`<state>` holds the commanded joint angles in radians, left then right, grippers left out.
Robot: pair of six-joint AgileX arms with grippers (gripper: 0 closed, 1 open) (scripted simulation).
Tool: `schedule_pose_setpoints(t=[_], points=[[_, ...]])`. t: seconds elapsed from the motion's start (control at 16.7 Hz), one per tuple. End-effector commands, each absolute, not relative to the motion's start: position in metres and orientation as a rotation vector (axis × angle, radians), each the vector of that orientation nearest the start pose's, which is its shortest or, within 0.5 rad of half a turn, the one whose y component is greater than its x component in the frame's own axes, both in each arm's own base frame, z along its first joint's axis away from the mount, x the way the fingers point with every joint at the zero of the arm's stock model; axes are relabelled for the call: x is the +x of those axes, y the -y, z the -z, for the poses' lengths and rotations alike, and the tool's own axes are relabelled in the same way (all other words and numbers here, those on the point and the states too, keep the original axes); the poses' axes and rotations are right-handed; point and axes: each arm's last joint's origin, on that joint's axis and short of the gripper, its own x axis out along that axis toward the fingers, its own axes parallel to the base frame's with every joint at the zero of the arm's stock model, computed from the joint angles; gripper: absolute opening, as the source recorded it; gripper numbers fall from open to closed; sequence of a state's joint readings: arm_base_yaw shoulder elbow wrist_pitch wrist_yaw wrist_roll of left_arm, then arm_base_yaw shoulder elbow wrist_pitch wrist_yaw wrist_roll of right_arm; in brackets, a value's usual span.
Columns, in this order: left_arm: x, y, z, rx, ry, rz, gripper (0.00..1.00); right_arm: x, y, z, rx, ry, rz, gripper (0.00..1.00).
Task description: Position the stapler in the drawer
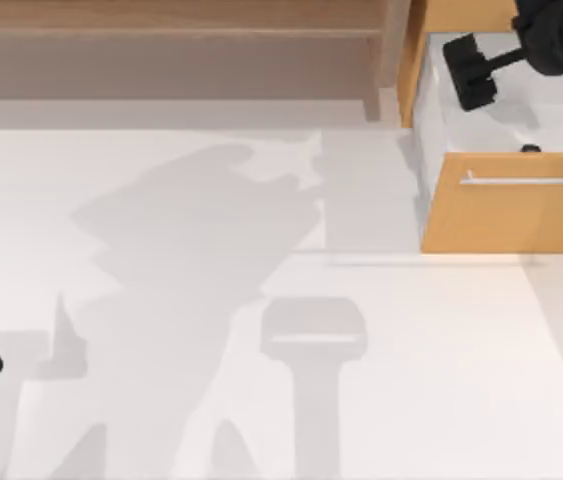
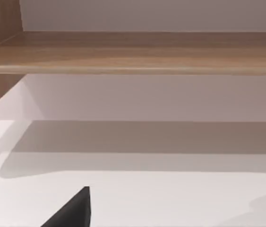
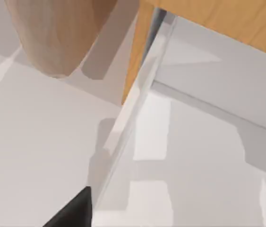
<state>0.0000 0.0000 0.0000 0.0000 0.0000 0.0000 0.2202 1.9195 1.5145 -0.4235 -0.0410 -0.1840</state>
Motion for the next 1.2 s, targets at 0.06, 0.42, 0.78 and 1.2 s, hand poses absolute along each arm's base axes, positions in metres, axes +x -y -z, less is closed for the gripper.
schedule_pose_setpoints(t=[0.06, 0.42, 0.78, 1.2], points=[[0.106, 0.001, -0.160, 0.000, 0.000, 0.000, 1.00, 0.412, -0.110, -0.232, -0.317, -0.736, -0.376, 1.00], [0.106, 0.001, -0.160, 0.000, 0.000, 0.000, 1.00, 0.348, -0.166, -0.187, -0.740, -0.364, -0.583, 1.00], [0.106, 0.001, -0.160, 0.000, 0.000, 0.000, 1.00, 0.283, -0.167, -0.135, -1.144, -0.031, -0.559, 1.00], [0.106, 0.001, -0.160, 0.000, 0.000, 0.000, 1.00, 0.240, -0.115, -0.103, -1.458, 0.092, -0.254, 1.00]])
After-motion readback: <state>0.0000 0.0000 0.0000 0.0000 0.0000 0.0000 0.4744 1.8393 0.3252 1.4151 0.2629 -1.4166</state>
